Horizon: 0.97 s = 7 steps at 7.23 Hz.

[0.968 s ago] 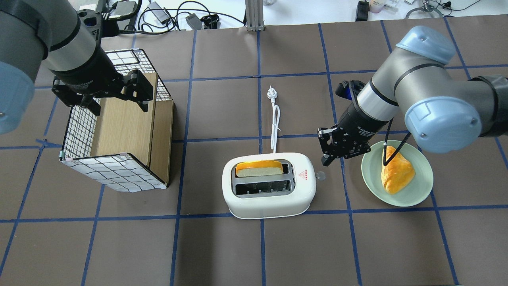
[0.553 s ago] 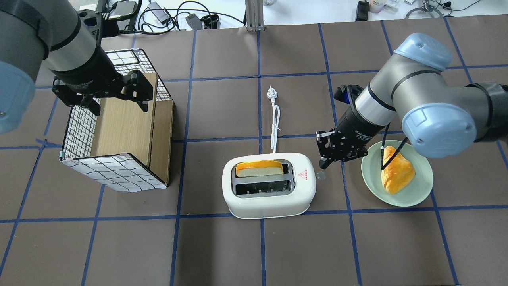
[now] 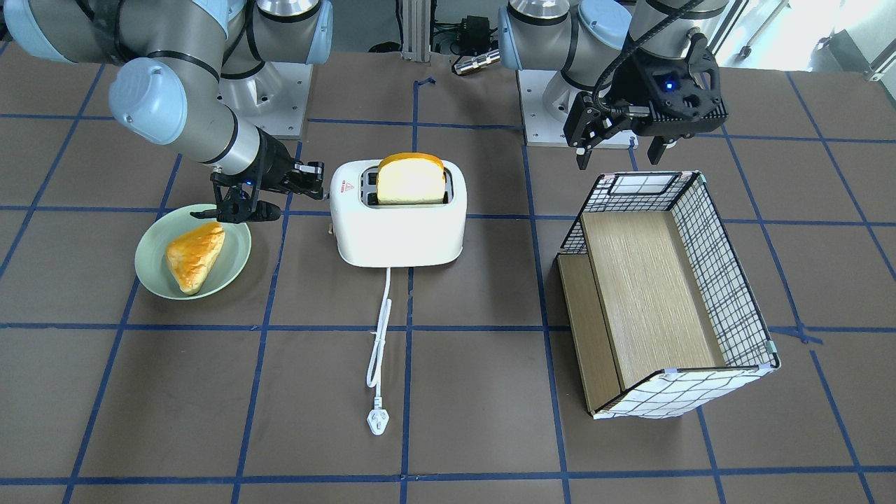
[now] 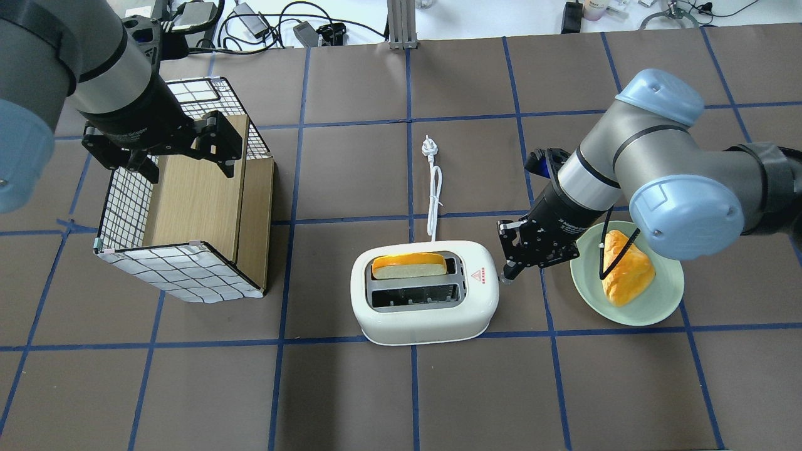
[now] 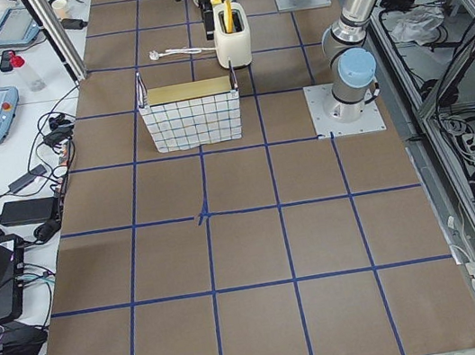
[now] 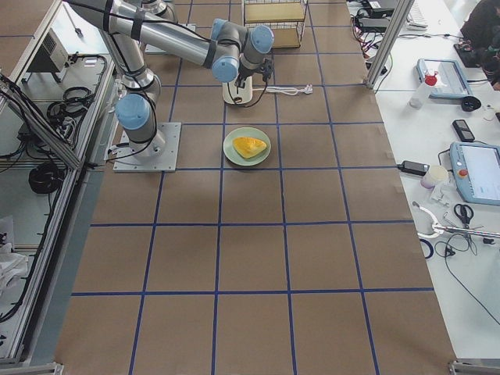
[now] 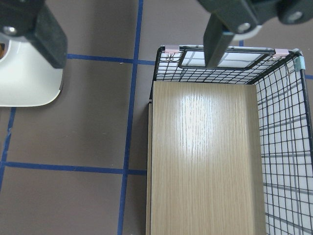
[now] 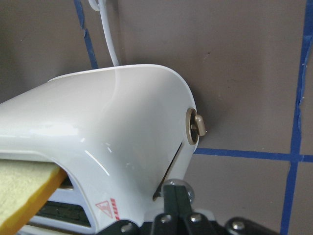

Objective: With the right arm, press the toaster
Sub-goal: 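Hold the right gripper pressed on the toaster lever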

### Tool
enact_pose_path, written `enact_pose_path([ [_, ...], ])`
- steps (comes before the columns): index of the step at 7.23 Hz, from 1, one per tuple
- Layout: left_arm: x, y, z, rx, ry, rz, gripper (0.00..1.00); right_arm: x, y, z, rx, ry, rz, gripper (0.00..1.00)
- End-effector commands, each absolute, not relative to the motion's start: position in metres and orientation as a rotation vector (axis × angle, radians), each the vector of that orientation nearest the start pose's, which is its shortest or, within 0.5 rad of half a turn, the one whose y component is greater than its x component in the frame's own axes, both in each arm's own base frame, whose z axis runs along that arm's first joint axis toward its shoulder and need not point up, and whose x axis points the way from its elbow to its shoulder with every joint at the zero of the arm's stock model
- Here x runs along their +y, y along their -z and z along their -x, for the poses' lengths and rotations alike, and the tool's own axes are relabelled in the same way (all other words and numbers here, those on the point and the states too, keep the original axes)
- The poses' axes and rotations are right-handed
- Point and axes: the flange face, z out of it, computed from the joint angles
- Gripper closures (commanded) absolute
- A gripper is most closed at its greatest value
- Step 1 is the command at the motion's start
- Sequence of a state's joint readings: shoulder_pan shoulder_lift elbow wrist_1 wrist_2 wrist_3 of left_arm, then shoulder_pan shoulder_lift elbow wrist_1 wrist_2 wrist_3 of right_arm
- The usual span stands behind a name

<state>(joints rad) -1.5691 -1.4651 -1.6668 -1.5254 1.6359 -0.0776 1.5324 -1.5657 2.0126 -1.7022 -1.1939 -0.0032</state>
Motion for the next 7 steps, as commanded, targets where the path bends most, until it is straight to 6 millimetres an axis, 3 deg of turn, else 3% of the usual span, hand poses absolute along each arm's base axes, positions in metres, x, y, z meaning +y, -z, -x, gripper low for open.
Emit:
enact_pose_path([
  [1,-0.455,-0.494,0.126,3.074,0.086,0.128,0.0,-0.429,-0.292,-0.153,2.728,-0.435,-0.135,1.0],
  [7,-0.455,-0.493,0.126,3.074,0.084,0.128,0.0,-0.433,-0.268,-0.153,2.723,-0.518,-0.164,1.0],
])
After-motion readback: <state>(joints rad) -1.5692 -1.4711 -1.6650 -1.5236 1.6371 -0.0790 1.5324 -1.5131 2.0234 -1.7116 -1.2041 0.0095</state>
